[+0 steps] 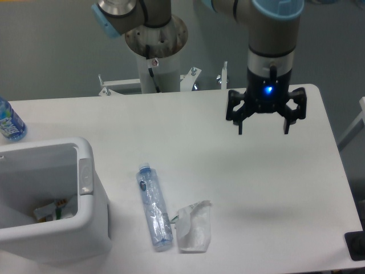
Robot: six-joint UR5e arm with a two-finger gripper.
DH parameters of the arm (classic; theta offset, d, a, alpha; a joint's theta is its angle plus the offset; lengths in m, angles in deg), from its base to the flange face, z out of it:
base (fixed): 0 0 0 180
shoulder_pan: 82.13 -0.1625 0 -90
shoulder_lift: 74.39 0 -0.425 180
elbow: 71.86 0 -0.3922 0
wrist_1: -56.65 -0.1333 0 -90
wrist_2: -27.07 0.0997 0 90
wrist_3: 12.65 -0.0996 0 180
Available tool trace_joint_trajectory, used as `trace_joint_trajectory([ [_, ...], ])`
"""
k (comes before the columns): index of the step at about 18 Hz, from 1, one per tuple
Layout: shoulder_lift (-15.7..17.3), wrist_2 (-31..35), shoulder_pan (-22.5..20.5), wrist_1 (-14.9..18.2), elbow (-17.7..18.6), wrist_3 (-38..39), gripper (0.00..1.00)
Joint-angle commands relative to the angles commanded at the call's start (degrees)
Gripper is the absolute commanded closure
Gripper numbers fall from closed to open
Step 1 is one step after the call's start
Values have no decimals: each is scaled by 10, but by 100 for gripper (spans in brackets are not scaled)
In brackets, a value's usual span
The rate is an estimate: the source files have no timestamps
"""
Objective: Place the trash in the trash can
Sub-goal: 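Move the gripper toward the crumpled white tissue on the table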
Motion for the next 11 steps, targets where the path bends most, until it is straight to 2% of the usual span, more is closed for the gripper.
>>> trace_joint_trajectory([
  [5, -64, -66, 40, -66, -5, 162, 0],
  [7, -82, -76, 52, -71, -4, 197, 0],
  [11, -129, -76, 86, -76, -3, 204, 0],
])
